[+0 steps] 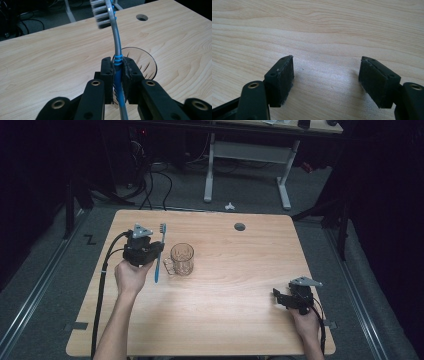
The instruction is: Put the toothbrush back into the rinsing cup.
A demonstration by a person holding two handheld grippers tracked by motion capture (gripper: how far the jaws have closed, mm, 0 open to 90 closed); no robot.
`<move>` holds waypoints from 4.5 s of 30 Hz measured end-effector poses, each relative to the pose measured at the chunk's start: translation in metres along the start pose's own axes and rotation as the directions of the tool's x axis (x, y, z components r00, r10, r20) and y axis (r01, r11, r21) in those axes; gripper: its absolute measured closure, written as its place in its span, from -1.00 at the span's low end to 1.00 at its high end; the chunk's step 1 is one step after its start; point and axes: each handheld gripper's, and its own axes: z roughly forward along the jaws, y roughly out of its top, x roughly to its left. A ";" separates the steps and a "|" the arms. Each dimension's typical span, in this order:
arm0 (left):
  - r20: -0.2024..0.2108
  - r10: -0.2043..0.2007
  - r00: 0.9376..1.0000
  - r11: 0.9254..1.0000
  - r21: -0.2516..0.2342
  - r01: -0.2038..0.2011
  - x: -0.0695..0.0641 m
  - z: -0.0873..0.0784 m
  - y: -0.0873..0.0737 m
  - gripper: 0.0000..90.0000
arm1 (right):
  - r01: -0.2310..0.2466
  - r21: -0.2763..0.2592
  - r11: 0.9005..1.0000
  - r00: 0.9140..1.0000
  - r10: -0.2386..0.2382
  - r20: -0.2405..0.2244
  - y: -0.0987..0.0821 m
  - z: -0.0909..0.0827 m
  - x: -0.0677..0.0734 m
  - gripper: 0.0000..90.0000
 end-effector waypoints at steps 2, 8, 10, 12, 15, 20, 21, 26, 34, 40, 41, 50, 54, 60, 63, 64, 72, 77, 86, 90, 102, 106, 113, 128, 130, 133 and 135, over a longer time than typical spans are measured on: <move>0.001 0.003 1.000 1.000 -0.005 -0.003 -0.001 0.001 0.002 0.78 | 0.000 0.000 1.000 1.000 0.000 0.000 0.000 0.000 0.000 -0.36; 0.001 0.006 1.000 1.000 -0.016 -0.006 -0.003 0.007 0.007 0.78 | 0.000 0.000 1.000 1.000 0.000 0.000 0.000 0.000 0.000 -0.36; 0.004 0.002 1.000 1.000 -0.028 -0.002 -0.004 0.007 0.008 0.78 | 0.000 0.000 1.000 1.000 0.000 0.000 0.000 0.000 0.000 -0.36; 0.005 -0.004 1.000 0.999 -0.040 0.004 -0.003 0.007 0.009 0.78 | 0.000 0.000 1.000 1.000 0.000 0.000 0.000 0.000 0.000 -0.36; -0.005 -0.006 1.000 0.998 -0.057 0.005 -0.002 0.008 0.010 0.78 | 0.000 0.000 1.000 1.000 0.000 0.000 0.000 0.000 0.000 -0.36; -0.011 -0.011 1.000 0.996 -0.083 0.011 -0.001 0.008 0.011 0.78 | 0.000 0.000 1.000 1.000 0.000 0.000 0.000 0.000 0.000 -0.36; -0.013 -0.013 1.000 0.996 -0.089 0.012 -0.001 0.009 0.011 0.78 | 0.000 0.000 1.000 1.000 0.000 0.000 0.000 0.000 0.000 -0.36; -0.013 -0.029 0.999 0.992 -0.123 0.027 0.000 0.013 0.013 0.78 | 0.000 0.000 1.000 1.000 0.000 0.000 0.000 0.000 0.000 -0.36; -0.029 -0.031 0.999 0.987 -0.157 0.027 -0.001 0.021 0.017 0.78 | 0.000 0.000 1.000 1.000 0.000 0.000 0.000 0.000 0.000 -0.36; -0.049 -0.040 0.998 0.983 -0.180 0.031 0.001 0.025 0.017 0.78 | 0.000 0.000 1.000 1.000 0.000 0.000 0.000 0.000 0.000 -0.36; -0.053 -0.045 0.998 0.982 -0.184 0.034 0.002 0.026 0.017 0.78 | 0.000 0.000 1.000 1.000 0.000 0.000 0.000 0.000 0.000 -0.36; -0.080 -0.054 0.995 0.978 -0.205 0.036 0.005 0.032 0.018 0.78 | 0.000 0.000 1.000 1.000 0.000 0.000 0.000 0.000 0.000 -0.36; -0.085 -0.056 0.995 0.975 -0.219 0.036 0.005 0.034 0.018 0.78 | 0.000 0.000 1.000 1.000 0.000 0.000 0.000 0.000 0.000 -0.36; -0.089 -0.050 0.995 0.976 -0.216 0.030 0.004 0.039 0.016 0.78 | 0.000 0.000 1.000 1.000 0.000 0.000 0.000 0.000 0.000 -0.36; -0.088 -0.049 0.995 0.976 -0.214 0.029 0.004 0.041 0.015 0.78 | 0.000 0.000 1.000 1.000 0.000 0.000 0.000 0.000 0.000 -0.36; -0.087 -0.050 0.995 0.977 -0.213 0.030 0.004 0.041 0.015 0.78 | 0.000 0.000 1.000 1.000 0.000 0.000 0.000 0.000 0.000 -0.36; -0.085 -0.049 0.995 0.979 -0.202 0.030 0.005 0.042 0.013 0.77 | 0.000 0.000 1.000 1.000 0.000 0.000 0.000 0.000 0.000 -0.36; -0.078 -0.047 0.996 0.980 -0.194 0.031 0.005 0.040 0.012 0.77 | 0.000 0.000 1.000 1.000 0.000 0.000 0.000 0.000 0.000 -0.36; -0.059 -0.031 0.998 0.983 -0.183 0.019 0.004 0.036 0.011 0.77 | 0.000 0.000 1.000 1.000 0.000 0.000 0.000 0.000 0.000 -0.36; -0.052 -0.022 0.998 0.985 -0.174 0.013 0.003 0.035 0.011 0.76 | 0.000 0.000 1.000 1.000 0.000 0.000 0.000 0.000 0.000 -0.36; -0.029 0.005 1.000 0.986 -0.164 -0.010 0.000 0.028 0.009 0.76 | 0.000 0.000 1.000 1.000 0.000 0.000 0.000 0.000 0.000 -0.36; -0.024 0.006 1.000 0.987 -0.159 -0.010 0.000 0.025 0.008 0.76 | 0.000 0.000 1.000 1.000 0.000 0.000 0.000 0.000 0.000 -0.36; -0.011 0.000 1.000 0.989 -0.147 -0.002 0.002 0.021 0.004 0.76 | 0.000 0.000 1.000 1.000 0.000 0.000 0.000 0.000 0.000 -0.36; 0.002 0.000 1.000 0.991 -0.134 0.000 0.002 0.016 -0.002 0.76 | 0.000 0.000 1.000 1.000 0.000 0.000 0.000 0.000 0.000 -0.36; 0.003 0.000 1.000 0.991 -0.132 0.000 0.002 0.016 -0.003 0.76 | 0.000 0.000 1.000 1.000 0.000 0.000 0.000 0.000 0.000 -0.36; 0.008 0.002 1.000 0.992 -0.127 -0.001 0.002 0.015 -0.004 0.76 | 0.000 0.000 1.000 1.000 0.000 0.000 0.000 0.000 0.000 -0.36; 0.008 0.002 1.000 0.992 -0.123 -0.001 0.002 0.015 -0.006 0.76 | 0.000 0.000 1.000 1.000 0.000 0.000 0.000 0.000 0.000 -0.36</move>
